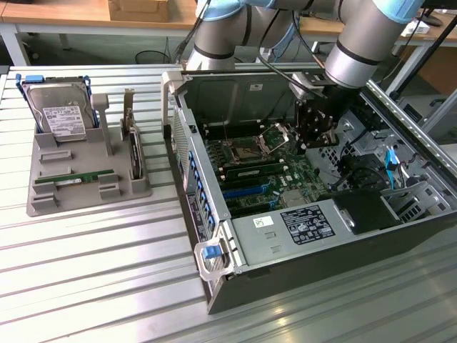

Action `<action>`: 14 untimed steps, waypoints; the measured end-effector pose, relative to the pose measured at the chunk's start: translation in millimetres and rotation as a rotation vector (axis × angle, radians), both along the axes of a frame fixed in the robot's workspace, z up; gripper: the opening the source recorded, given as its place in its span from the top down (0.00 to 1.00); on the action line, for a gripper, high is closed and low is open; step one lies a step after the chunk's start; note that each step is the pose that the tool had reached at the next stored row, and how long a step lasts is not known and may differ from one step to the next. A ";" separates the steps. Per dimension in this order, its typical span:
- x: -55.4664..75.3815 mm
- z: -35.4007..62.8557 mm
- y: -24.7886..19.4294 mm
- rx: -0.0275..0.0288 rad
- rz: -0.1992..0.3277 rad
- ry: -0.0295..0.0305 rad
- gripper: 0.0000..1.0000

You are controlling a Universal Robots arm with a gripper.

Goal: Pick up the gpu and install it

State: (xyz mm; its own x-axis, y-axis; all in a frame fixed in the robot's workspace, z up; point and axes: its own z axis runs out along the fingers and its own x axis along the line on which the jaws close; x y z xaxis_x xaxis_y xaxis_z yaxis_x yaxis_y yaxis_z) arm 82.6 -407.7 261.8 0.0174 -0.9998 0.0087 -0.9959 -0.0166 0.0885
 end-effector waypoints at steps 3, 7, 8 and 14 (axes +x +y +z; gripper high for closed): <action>1.5 19.1 0.0 0.0003 0.000 0.0002 0.89; 13.5 26.9 -0.1 0.0023 0.000 0.0061 0.89; 13.5 27.6 -0.1 0.0030 0.000 0.0061 0.89; 13.6 27.8 0.0 0.0043 0.000 0.0062 0.89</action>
State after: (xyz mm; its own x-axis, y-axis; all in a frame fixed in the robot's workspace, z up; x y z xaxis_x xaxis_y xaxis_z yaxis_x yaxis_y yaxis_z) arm 96.1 -407.8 289.6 0.0175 -0.9998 0.0044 -0.9954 -0.0170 0.0946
